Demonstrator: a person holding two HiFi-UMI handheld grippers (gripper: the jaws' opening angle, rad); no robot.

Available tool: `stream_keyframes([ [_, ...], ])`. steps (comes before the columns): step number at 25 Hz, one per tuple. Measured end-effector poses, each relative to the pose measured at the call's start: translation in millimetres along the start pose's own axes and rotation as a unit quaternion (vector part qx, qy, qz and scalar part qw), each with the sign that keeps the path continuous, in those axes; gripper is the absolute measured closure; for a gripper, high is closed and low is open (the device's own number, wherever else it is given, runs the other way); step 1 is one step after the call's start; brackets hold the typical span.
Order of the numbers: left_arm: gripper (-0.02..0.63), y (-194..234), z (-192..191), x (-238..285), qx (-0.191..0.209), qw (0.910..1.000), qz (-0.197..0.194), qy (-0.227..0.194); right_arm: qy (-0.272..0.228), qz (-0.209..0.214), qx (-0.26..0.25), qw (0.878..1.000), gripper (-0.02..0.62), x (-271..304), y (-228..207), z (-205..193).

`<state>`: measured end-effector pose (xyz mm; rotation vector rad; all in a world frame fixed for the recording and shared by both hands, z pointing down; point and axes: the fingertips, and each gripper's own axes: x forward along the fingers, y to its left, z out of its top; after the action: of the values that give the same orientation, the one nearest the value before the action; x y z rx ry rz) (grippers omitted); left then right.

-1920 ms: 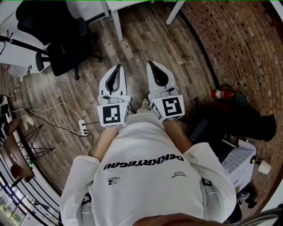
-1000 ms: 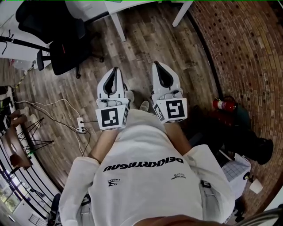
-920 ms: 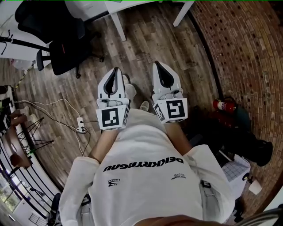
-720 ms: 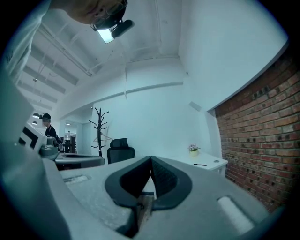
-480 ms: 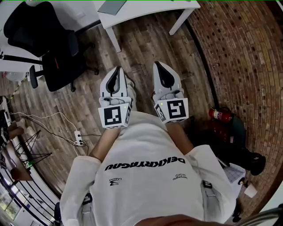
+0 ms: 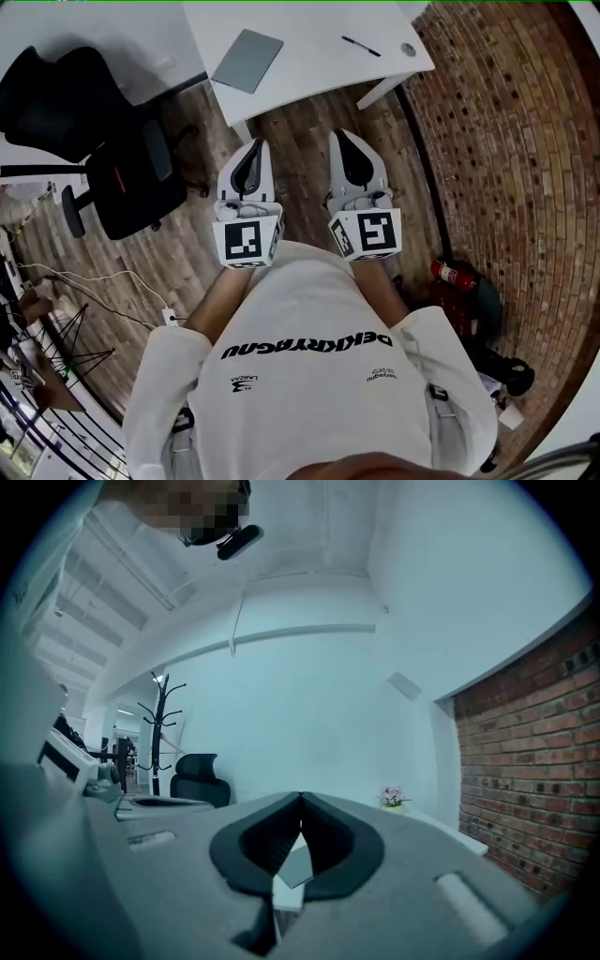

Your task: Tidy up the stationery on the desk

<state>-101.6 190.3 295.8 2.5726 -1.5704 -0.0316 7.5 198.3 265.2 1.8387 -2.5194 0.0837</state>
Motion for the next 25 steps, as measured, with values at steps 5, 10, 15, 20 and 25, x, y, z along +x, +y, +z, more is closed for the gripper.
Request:
stream_keyframes([
  [5,0.607,42.3,1.8,60.4,-0.009,0.9996,-0.014,0.022,0.017,-0.004,0.007,1.000,0.600,76.3,-7.8,1.7],
  [10,0.607,69.2,-7.0,105.3,-0.016,0.9983,-0.031,0.047,0.031,-0.003,0.020,0.999,0.596,128.6,-16.1,-6.5],
  [15,0.607,82.2,-15.6,128.2,-0.011,0.9970,-0.030,0.071,0.038,0.006,0.023,0.999,0.596,158.2,-21.5,-9.2],
  [20,0.607,98.1,-17.4,151.6,-0.006,0.9971,0.006,0.076,0.042,0.025,0.029,0.998,0.595,186.1,-36.1,-13.5],
  [25,0.607,111.2,-26.1,176.5,-0.004,0.9951,0.055,0.083,0.057,0.061,0.030,0.996,0.595,217.4,-54.9,-26.8],
])
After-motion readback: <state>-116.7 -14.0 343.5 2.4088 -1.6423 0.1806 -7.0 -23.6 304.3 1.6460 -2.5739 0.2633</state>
